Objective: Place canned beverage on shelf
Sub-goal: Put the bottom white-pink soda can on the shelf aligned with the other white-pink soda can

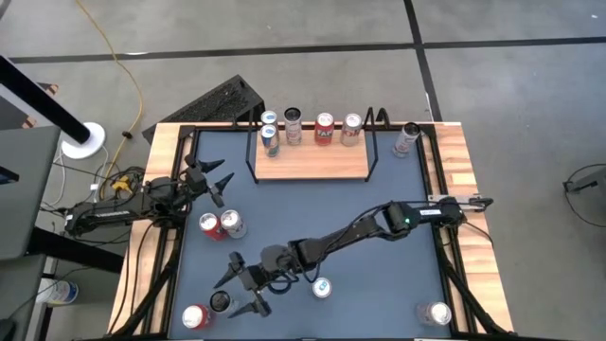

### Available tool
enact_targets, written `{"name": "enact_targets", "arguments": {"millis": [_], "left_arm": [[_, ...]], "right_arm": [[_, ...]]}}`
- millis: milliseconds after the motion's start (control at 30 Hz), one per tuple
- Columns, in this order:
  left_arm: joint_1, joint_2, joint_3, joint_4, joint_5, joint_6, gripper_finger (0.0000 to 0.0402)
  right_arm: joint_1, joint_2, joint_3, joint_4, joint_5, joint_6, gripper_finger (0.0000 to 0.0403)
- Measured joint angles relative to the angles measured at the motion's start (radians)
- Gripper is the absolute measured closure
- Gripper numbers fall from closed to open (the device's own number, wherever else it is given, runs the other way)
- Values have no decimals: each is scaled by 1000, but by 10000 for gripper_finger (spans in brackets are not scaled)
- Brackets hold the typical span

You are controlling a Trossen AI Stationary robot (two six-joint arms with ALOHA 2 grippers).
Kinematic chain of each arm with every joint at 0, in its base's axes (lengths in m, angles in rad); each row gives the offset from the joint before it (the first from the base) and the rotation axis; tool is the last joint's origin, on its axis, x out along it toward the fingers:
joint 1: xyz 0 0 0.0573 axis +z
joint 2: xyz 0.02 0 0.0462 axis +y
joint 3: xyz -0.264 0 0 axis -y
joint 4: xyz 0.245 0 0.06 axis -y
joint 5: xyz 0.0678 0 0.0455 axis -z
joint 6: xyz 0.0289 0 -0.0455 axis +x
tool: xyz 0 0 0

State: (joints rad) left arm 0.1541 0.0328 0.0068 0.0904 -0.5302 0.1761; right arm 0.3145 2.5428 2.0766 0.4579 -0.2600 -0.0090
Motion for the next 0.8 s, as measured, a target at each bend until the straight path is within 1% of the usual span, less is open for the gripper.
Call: {"name": "enact_targets", "arguments": {"millis": [100,300,567,800], "left_arm": [[0,0,0,0,1,0,162],[0,0,0,0,0,0,162],[0,0,0,-1,0,0,162],[0,0,6,-22,2,0,162]], "right_arm": [[0,12,0,1,49,-22,15],[0,30,0,7,52,-26,5],[0,54,-2,22,53,-27,5],[11,96,9,94,54,-44,7]]}}
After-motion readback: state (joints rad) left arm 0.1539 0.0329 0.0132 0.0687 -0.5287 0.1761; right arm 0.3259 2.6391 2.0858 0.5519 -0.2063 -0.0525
